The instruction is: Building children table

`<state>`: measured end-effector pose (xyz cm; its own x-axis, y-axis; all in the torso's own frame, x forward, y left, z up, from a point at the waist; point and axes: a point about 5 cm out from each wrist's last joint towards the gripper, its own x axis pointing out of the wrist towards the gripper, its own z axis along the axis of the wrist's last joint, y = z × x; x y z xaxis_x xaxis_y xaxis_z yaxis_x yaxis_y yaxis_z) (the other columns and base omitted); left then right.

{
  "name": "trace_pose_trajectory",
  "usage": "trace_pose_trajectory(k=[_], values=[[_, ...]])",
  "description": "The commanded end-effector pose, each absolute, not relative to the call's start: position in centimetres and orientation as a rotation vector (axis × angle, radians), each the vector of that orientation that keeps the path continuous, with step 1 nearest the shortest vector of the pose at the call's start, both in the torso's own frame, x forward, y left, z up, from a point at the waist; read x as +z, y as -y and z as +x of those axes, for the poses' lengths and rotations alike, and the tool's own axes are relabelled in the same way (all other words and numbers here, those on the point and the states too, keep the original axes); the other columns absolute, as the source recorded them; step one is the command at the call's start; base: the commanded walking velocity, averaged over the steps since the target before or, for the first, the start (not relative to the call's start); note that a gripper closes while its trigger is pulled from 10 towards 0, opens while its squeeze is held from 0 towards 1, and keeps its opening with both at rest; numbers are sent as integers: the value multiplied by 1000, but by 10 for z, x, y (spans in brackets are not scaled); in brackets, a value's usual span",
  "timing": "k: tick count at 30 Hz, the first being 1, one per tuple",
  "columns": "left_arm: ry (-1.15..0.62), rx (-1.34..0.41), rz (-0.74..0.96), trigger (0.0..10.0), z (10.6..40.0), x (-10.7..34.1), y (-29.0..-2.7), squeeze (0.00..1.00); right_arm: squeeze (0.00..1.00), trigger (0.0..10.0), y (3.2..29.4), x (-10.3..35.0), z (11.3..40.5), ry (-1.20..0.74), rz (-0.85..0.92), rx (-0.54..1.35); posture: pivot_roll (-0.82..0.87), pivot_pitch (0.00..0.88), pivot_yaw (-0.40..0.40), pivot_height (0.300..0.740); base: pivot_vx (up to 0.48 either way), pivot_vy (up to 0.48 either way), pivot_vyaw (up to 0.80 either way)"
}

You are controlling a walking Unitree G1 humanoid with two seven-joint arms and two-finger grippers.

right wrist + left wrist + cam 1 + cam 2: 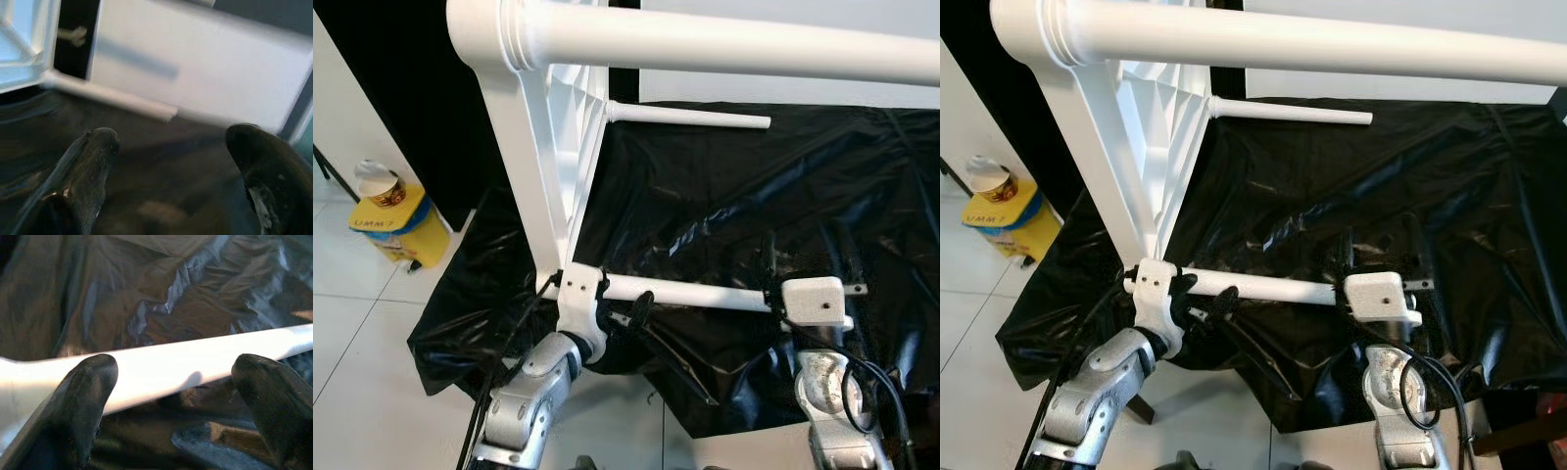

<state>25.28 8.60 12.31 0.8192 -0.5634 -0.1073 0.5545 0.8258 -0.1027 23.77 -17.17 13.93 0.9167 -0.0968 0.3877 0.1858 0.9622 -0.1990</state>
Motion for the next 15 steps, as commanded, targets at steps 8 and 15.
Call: trace_pose_trajectory(k=[8, 15], values=[[24, -564, 19, 10000, 255, 140, -90, 0, 0, 10000, 168, 123, 240, 260, -47, -121, 23, 67, 11, 740, 0, 0, 0], [110, -483, 10, 10000, 252, 139, -99, 0, 0, 10000, 167, 116, 240, 234, -60, -112, 14, 35, 1, 740, 0, 0, 0]])
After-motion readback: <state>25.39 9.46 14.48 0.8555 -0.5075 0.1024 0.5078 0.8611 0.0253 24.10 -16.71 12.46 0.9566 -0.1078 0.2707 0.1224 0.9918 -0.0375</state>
